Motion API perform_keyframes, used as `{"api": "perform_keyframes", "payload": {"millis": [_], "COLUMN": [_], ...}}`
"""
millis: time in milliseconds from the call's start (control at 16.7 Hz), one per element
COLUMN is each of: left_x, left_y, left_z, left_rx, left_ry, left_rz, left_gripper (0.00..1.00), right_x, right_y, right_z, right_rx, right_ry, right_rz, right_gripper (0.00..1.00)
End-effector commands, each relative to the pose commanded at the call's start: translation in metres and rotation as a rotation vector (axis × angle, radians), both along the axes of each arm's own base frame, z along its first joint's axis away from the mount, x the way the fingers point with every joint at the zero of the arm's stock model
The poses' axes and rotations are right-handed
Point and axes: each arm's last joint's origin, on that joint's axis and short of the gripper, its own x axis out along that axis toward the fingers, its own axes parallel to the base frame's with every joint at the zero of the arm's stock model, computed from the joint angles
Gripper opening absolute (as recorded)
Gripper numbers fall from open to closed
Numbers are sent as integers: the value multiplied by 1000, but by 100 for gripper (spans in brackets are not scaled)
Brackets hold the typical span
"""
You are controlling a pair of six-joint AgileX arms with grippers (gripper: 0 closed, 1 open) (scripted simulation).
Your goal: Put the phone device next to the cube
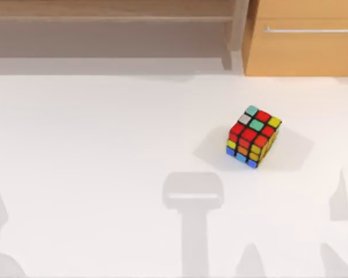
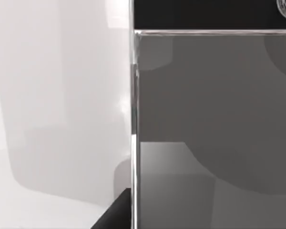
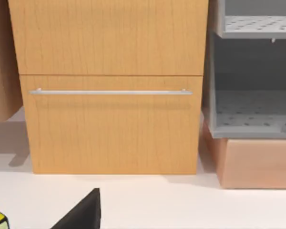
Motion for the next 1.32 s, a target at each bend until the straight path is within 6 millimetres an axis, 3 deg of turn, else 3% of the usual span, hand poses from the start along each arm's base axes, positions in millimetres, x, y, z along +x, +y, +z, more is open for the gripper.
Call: {"api": "perform_keyframes", "payload": {"millis": [540,900,1080,1320], "left_x": [1,2,20,65], "left_y": [0,0,-1,-12], "left_z": [24,28,53,98], "left_rx": [1,7,59,112], "left_ry": [-13,-21,-100,-230], "left_rz": [1,-1,-5,-21], "left_gripper": [0,0,0,0], "right_x": [0,0,0,0], "right_y": [0,0,0,0], "right_z": [0,0,0,0], "right_rx": [0,0,0,0], "right_ry": [0,0,0,0], "right_rz": [0,0,0,0], "right_gripper": [100,100,100,100]}}
